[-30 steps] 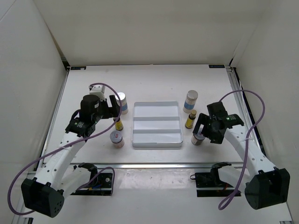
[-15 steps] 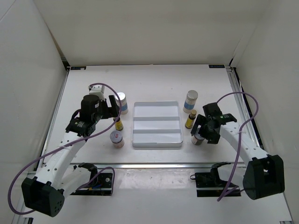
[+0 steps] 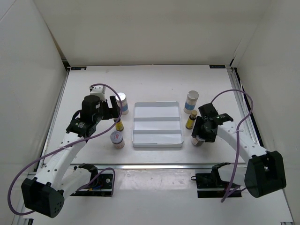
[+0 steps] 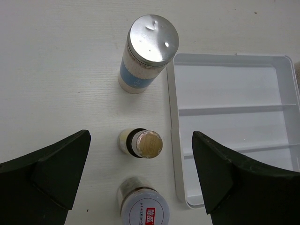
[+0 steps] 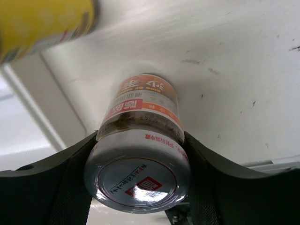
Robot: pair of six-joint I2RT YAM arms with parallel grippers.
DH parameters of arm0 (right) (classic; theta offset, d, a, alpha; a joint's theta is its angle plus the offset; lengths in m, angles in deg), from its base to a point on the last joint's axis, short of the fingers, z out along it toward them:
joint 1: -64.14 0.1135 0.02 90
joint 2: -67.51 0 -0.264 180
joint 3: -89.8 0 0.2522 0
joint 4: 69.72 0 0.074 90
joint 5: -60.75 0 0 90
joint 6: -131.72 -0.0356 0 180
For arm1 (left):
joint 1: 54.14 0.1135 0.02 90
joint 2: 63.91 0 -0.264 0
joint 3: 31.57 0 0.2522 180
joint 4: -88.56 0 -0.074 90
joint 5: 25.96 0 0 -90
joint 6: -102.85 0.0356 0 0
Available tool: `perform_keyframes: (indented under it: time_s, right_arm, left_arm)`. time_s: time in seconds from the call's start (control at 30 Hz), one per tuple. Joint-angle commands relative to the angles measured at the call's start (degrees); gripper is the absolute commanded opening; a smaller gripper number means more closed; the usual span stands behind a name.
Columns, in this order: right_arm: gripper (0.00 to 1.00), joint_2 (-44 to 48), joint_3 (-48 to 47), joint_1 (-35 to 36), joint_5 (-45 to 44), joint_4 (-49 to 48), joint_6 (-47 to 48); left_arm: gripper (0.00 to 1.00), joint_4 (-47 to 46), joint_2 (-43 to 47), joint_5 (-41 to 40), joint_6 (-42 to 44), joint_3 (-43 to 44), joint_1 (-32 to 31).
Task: Organize the condiment bottles
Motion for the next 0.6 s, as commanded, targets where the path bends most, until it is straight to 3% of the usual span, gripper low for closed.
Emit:
perform_keyframes:
  time_s: [0.0, 0.03, 0.1, 0.33, 0.57]
  right_arm:
    - [0.11, 4.91, -5.41, 4.73, -2.42, 3.67, 0.53]
    - [0.04, 5.53, -7.77, 7.45, -3.04, 4.64, 0.53]
    - [0.0, 6.15, -10.51, 10.45, -4.54, 7.27, 0.53]
    - [0.0, 1.96, -18.43, 26.08, -12.18, 7.2, 0.53]
    - [0.0, -9.57, -18.78, 29.36, -12.28, -0.26, 1.14]
  left_arm:
    - [1.0, 0.12, 0.93, -0.65, 0.23, -0.07, -0.24]
    - [1.0, 0.12, 0.93, -0.65, 0.23, -0.07, -0.24]
    - [1.0, 0.12, 0.93, -0.65, 0.23, -0.07, -0.24]
    - [1.0, 1.17, 0.93, -4.08, 0.23, 0.46, -0.24]
    - [1.0, 3.54, 2.78, -9.86, -3.27, -0.77, -0.24]
